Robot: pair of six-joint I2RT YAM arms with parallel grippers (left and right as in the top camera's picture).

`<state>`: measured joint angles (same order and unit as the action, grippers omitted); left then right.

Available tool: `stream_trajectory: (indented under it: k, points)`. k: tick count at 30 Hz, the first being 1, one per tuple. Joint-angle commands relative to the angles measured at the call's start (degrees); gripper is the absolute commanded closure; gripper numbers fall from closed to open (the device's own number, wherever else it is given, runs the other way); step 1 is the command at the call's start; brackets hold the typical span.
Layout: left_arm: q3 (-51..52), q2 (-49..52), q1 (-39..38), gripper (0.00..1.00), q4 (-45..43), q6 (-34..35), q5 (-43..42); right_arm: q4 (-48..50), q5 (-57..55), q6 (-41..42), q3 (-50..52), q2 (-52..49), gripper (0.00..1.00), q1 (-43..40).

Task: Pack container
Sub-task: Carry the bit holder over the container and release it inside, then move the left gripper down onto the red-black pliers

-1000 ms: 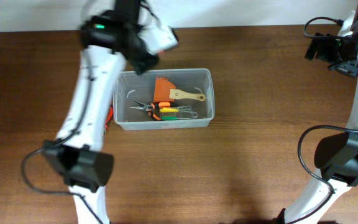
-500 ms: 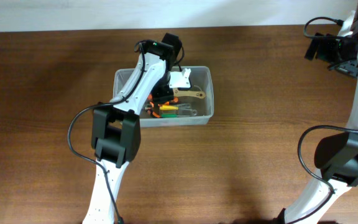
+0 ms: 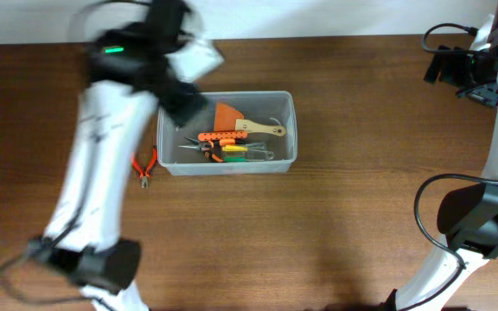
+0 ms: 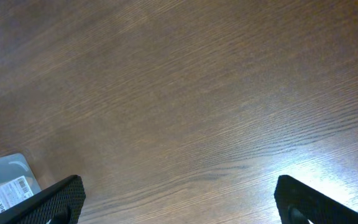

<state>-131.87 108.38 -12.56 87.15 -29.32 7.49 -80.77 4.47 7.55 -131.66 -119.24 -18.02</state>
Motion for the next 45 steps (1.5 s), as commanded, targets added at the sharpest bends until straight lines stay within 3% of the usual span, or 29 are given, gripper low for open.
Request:
stream_trajectory:
  k: [1, 4, 8, 16, 21, 26, 29, 33, 45]
  points:
    - [0.9, 1.7, 8.9, 0.01, 2.6, 16.5, -1.0, 0.0, 0.5, 0.5, 0.3, -0.1, 0.01, 0.0]
    - [4.2, 3.3, 16.9, 0.01, 4.1, 22.6, -6.5, 0.0, 0.5, 0.5, 0.3, -0.1, 0.02, 0.0]
    - [11.8, 5.3, 22.3, 0.01, 1.2, 25.3, -8.2, 0.0, 0.5, 0.5, 0.3, -0.1, 0.02, 0.0]
    - [28.6, 9.0, 23.6, 0.0, -12.4, 25.2, -11.1, 0.0, 0.5, 0.5, 0.3, -0.1, 0.02, 0.0]
    - [36.5, 11.1, 23.6, 0.08, -20.0, 31.8, -11.4, 0.0, 0.5, 0.5, 0.3, -0.1, 0.01, 0.0]
    - [39.1, 13.1, 23.6, 0.11, -23.6, 37.9, -11.3, 0.0, 0.5, 0.5, 0.3, -0.1, 0.02, 0.0]
    - [39.2, 14.5, 23.5, 0.21, -24.7, 41.3, -11.1, 0.0, 0.5, 0.5, 0.3, -0.1, 0.02, 0.0]
    - [39.2, 15.8, 23.4, 0.23, -25.7, 45.5, -8.3, 0.0, 0.5, 0.5, 0.3, -0.1, 0.02, 0.0]
    - [39.2, 18.4, 23.4, 0.29, -26.8, 45.8, -8.1, 0.0, 0.5, 0.5, 0.3, -0.1, 0.02, 0.0]
